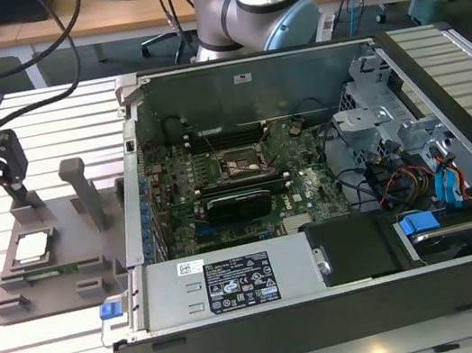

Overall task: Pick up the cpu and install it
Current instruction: 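Pick up the cpu and move it towards the insertion slot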

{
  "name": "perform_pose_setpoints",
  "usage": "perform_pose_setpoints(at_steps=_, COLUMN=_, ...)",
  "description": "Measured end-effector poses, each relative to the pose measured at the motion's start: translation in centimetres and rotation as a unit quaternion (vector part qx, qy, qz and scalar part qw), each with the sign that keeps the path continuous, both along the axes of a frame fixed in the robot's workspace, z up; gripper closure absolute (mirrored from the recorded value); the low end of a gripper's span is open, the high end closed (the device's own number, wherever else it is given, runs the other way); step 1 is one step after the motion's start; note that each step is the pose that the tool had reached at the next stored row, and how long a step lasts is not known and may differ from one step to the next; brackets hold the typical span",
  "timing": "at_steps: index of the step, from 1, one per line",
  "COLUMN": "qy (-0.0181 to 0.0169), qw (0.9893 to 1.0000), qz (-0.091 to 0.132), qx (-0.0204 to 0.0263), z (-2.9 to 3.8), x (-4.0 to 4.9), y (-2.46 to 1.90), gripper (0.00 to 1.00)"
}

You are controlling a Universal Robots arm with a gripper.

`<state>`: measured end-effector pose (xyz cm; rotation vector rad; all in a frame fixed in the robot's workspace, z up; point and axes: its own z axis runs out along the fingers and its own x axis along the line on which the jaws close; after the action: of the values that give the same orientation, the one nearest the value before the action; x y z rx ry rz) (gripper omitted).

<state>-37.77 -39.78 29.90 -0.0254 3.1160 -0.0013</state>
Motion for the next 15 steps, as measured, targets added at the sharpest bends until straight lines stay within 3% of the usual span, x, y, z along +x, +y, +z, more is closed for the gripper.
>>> perform_pose_setpoints(at_steps=15, qy=0.0, qw=1.0, qz=0.0, qx=0.0, z=-1.62, x=0.0, y=0.0, gripper=0.34)
